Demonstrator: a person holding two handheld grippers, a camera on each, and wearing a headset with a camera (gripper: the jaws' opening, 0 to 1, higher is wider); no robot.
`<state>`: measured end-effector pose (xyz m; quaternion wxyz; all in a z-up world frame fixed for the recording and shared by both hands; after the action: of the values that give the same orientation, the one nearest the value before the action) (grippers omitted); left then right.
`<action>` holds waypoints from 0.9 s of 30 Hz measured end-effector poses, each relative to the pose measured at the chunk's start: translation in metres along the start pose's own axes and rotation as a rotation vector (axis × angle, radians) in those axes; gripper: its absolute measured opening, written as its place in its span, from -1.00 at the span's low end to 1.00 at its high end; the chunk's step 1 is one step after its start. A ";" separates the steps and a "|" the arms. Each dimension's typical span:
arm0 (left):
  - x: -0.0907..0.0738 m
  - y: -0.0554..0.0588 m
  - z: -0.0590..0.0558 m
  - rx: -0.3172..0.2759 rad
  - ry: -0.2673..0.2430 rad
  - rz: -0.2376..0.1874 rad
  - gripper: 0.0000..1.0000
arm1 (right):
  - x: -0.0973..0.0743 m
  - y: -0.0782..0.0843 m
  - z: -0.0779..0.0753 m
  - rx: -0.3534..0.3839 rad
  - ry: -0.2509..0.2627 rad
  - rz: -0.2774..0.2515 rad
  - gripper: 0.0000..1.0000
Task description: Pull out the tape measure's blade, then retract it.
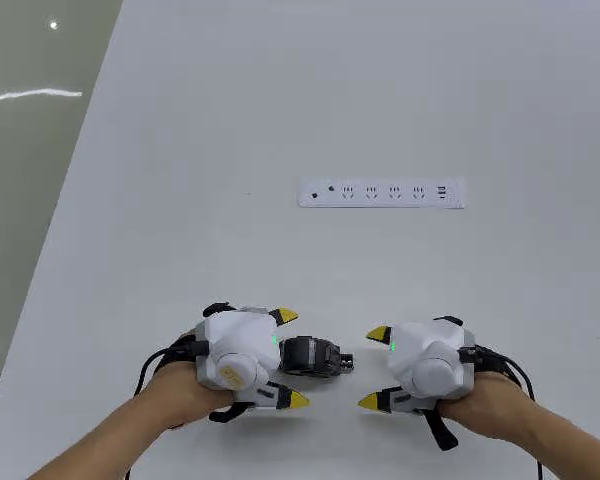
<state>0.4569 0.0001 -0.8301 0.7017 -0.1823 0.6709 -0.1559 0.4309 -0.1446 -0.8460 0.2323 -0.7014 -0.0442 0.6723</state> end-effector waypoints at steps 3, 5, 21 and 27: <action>0.000 0.000 0.000 0.002 0.000 0.001 0.35 | 0.000 0.000 0.000 -0.001 0.000 0.000 0.09; 0.001 -0.001 0.000 0.003 0.001 0.001 0.34 | 0.001 0.000 -0.001 -0.002 -0.001 0.000 0.07; 0.020 -0.013 0.006 0.065 0.047 0.027 0.21 | 0.019 -0.005 -0.011 -0.020 -0.027 0.027 -0.05; 0.026 -0.013 0.005 0.074 0.067 0.037 0.11 | 0.025 -0.005 -0.012 -0.023 -0.037 0.032 -0.12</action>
<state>0.4634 -0.0233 -0.8472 0.6878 -0.1387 0.6910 -0.1736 0.4456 -0.1344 -0.8673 0.2126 -0.6921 -0.0452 0.6883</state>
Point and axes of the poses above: the centre of the closed fingertips' face, and the gripper's own axes: x roughly forward along the fingers, z roughly to its left, y roughly out of its underside, the point moved 7 cm from there along -x, roughly backward along the fingers, and after that the axes turned 15 degrees about z, right-handed, at the moved point
